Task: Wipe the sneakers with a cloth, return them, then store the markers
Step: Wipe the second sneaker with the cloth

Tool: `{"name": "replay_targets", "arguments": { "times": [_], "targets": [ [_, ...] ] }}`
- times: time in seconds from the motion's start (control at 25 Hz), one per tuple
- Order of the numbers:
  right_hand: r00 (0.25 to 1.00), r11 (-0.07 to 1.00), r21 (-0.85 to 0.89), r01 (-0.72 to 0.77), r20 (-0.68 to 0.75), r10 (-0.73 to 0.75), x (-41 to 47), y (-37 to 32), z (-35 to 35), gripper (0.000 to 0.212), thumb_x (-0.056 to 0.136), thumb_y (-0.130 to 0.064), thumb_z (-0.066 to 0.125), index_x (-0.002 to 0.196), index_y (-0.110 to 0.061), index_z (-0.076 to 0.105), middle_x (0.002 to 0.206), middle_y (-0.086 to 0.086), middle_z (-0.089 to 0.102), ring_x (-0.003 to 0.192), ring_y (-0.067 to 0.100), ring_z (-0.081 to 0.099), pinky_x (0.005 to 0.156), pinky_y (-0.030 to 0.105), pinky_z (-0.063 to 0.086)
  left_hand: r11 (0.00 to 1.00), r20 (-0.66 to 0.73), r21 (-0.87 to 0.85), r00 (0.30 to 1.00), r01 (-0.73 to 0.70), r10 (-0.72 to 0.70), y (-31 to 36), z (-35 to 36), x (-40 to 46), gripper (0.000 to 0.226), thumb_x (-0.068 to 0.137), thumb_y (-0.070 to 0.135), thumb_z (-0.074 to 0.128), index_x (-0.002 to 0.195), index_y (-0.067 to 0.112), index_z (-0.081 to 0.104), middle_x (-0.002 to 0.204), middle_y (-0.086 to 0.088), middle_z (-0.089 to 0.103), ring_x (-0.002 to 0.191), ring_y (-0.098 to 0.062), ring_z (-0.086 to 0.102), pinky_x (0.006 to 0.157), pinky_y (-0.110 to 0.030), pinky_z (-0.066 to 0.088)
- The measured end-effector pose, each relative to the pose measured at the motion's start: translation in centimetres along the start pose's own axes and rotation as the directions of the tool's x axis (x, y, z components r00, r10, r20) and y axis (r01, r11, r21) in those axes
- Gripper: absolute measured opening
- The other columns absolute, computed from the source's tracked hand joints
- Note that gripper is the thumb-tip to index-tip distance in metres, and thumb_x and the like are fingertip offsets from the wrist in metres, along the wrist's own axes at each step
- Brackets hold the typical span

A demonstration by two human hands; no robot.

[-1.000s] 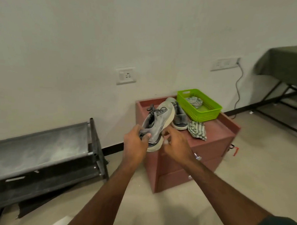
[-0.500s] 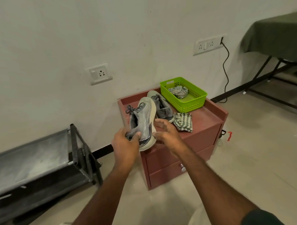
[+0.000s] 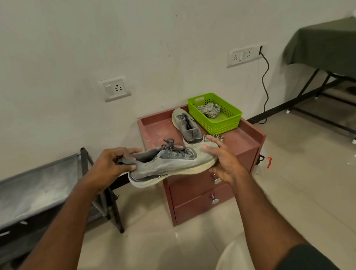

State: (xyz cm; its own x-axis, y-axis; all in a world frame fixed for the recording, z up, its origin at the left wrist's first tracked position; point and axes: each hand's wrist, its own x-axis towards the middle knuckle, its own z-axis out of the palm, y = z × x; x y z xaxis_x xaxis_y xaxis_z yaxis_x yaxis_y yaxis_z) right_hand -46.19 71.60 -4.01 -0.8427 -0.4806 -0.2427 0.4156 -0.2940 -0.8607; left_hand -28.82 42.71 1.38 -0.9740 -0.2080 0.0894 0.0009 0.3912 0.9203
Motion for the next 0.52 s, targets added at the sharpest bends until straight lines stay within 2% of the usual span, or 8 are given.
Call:
{"name": "replay_targets", "arguments": {
  "times": [0.12, 0.2, 0.28, 0.32, 0.4, 0.44, 0.48, 0.52],
  "targets": [
    [1.0, 1.0, -0.007, 0.008, -0.021, -0.008, -0.3, 0.0, -0.2, 0.044, 0.082, 0.011, 0.067, 0.121, -0.008, 0.066, 0.12, 0.025, 0.069, 0.091, 0.032, 0.07, 0.067, 0.034, 0.062, 0.987, -0.279, 0.157, 0.957, -0.035, 0.079, -1.1, 1.0, 1.9, 0.027, 0.079, -0.019, 0.068, 0.094, 0.004, 0.067, 0.141, -0.003, 0.058, 0.134, -0.013, 0.052, 0.11, -0.037, 0.044],
    [0.978, 0.994, 0.074, 0.076, -0.201, -0.06, -0.3, 0.4, 0.6, 0.038, 0.08, 0.016, 0.065, 0.112, -0.004, 0.067, 0.111, 0.026, 0.071, 0.08, 0.031, 0.071, 0.063, 0.035, 0.062, 0.989, -0.519, 0.147, 0.851, 0.0, 0.077, -0.9, 3.2, 2.4, 0.05, 0.08, -0.013, 0.069, 0.119, 0.018, 0.063, 0.135, -0.005, 0.06, 0.126, -0.021, 0.058, 0.107, -0.033, 0.047],
    [0.912, 0.98, 0.132, 0.149, -0.4, -0.085, 0.1, 1.1, 1.6, 0.037, 0.08, 0.017, 0.064, 0.11, -0.005, 0.064, 0.104, 0.022, 0.07, 0.076, 0.029, 0.07, 0.06, 0.034, 0.061, 0.999, -0.628, 0.019, 0.778, 0.034, -0.014, 0.1, 6.3, 2.3, 0.058, 0.082, -0.002, 0.075, 0.132, 0.023, 0.058, 0.126, -0.003, 0.064, 0.11, -0.012, 0.065, 0.094, -0.02, 0.051],
    [0.89, 0.98, 0.119, 0.158, -0.446, -0.09, 0.4, 1.7, 2.1, 0.037, 0.08, 0.015, 0.065, 0.111, -0.006, 0.062, 0.102, 0.019, 0.07, 0.075, 0.026, 0.07, 0.057, 0.032, 0.061, 0.998, -0.613, 0.05, 0.79, 0.042, -0.003, 0.5, 8.0, 2.5, 0.049, 0.083, 0.008, 0.077, 0.129, 0.02, 0.063, 0.117, -0.002, 0.069, 0.096, -0.002, 0.067, 0.083, -0.01, 0.05],
    [0.903, 0.998, -0.013, 0.056, -0.427, -0.057, 0.7, 3.5, 2.8, 0.039, 0.082, 0.006, 0.07, 0.117, -0.008, 0.058, 0.107, 0.015, 0.07, 0.079, 0.023, 0.069, 0.053, 0.03, 0.057, 0.972, -0.419, 0.22, 0.908, 0.08, 0.021, 0.6, 10.9, 2.9, 0.039, 0.085, 0.031, 0.077, 0.12, 0.017, 0.07, 0.098, 0.009, 0.072, 0.076, 0.006, 0.065, 0.067, -0.001, 0.044],
    [0.925, 0.992, -0.117, -0.041, -0.38, -0.006, 0.7, 4.3, 3.0, 0.04, 0.083, 0.001, 0.072, 0.119, -0.01, 0.057, 0.111, 0.014, 0.07, 0.085, 0.022, 0.07, 0.055, 0.03, 0.057, 0.944, -0.287, 0.318, 0.958, 0.086, 0.009, 0.2, 12.1, 3.2, 0.046, 0.084, 0.045, 0.073, 0.123, 0.021, 0.068, 0.102, 0.012, 0.071, 0.084, 0.001, 0.067, 0.074, -0.006, 0.047],
    [0.941, 0.966, -0.222, -0.132, -0.335, 0.052, 0.6, 4.9, 3.1, 0.039, 0.083, -0.002, 0.073, 0.118, -0.012, 0.058, 0.114, 0.013, 0.07, 0.092, 0.023, 0.071, 0.061, 0.033, 0.059, 0.898, -0.165, 0.432, 0.986, 0.086, -0.015, -0.3, 13.0, 3.5, 0.057, 0.083, 0.058, 0.067, 0.13, 0.026, 0.063, 0.115, 0.009, 0.07, 0.103, -0.008, 0.066, 0.091, -0.021, 0.049],
    [0.95, 0.921, -0.337, -0.193, -0.3, 0.089, 0.7, 5.4, 2.9, 0.035, 0.083, -0.004, 0.073, 0.114, -0.015, 0.062, 0.114, 0.011, 0.07, 0.098, 0.023, 0.07, 0.068, 0.036, 0.061, 0.836, -0.079, 0.542, 0.996, 0.084, -0.049, -1.1, 13.6, 3.9, 0.069, 0.082, 0.066, 0.062, 0.139, 0.029, 0.054, 0.133, 0.006, 0.064, 0.123, -0.014, 0.058, 0.109, -0.038, 0.04]
  ]
}}
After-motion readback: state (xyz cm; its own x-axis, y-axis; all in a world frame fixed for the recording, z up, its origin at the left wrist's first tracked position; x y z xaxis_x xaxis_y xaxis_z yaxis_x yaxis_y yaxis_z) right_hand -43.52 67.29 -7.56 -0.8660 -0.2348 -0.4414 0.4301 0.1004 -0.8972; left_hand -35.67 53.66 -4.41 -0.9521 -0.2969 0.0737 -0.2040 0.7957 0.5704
